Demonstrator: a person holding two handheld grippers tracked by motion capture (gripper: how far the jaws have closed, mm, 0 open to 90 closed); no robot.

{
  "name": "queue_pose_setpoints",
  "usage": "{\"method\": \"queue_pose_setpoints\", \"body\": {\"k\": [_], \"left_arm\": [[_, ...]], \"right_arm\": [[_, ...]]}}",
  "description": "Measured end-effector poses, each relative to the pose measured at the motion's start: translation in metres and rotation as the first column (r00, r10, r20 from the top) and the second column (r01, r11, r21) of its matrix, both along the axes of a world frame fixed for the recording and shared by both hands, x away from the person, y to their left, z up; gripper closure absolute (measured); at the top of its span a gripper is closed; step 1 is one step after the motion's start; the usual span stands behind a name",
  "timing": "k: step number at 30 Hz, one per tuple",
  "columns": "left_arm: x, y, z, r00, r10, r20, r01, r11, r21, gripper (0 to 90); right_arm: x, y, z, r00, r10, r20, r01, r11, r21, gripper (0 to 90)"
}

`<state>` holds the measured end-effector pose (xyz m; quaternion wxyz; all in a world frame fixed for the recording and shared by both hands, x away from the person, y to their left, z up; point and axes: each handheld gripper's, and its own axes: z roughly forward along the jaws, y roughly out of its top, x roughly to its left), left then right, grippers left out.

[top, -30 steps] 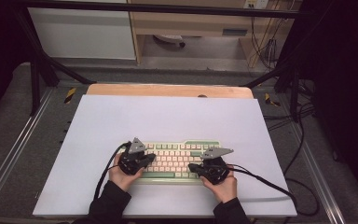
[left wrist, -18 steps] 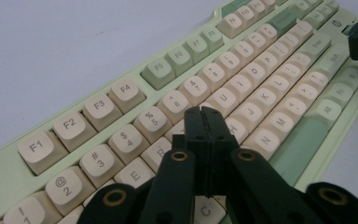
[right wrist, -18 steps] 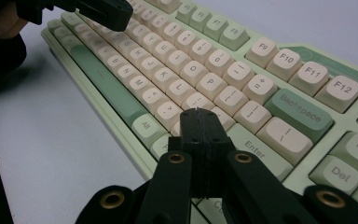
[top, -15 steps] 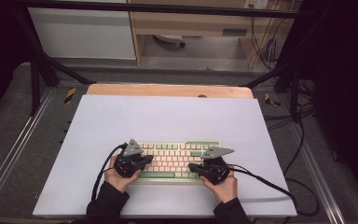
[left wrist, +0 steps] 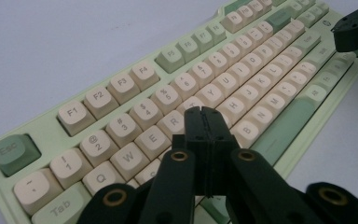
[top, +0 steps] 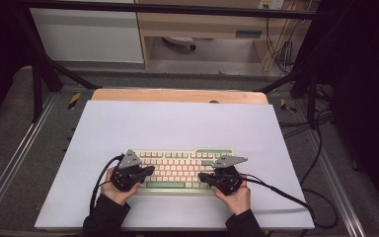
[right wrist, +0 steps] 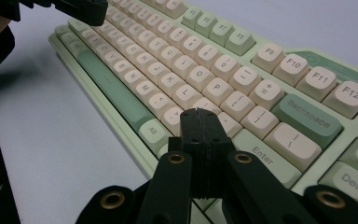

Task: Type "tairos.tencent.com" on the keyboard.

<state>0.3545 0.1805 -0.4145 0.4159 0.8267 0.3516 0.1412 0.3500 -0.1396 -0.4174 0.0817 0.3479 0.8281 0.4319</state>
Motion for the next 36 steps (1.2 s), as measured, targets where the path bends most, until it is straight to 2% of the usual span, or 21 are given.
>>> {"method": "queue_pose_setpoints", "body": {"k": [7,19,21,36], "left_arm": [[-0.008,0.013,0.000,0.9999,0.015,0.004,-0.015,0.9999,-0.003,89.9],[-0.013,0.031,-0.002,0.9992,0.039,-0.003,-0.039,0.9989,-0.026,89.9],[-0.014,0.033,-0.002,0.9992,0.039,-0.001,-0.039,0.9987,-0.032,89.9],[-0.012,0.037,-0.006,0.9989,0.045,-0.011,-0.045,0.9981,-0.041,89.9]], "right_arm": [[0.001,0.010,0.000,0.9997,0.022,0.007,-0.022,0.9996,-0.017,90.0],[0.011,0.032,-0.001,0.9990,0.043,-0.012,-0.043,0.9985,-0.033,90.0],[0.012,0.033,-0.004,0.9989,0.043,-0.019,-0.044,0.9989,-0.017,90.0],[0.012,0.037,-0.012,0.9989,0.039,-0.025,-0.040,0.9987,-0.033,90.0]]}}
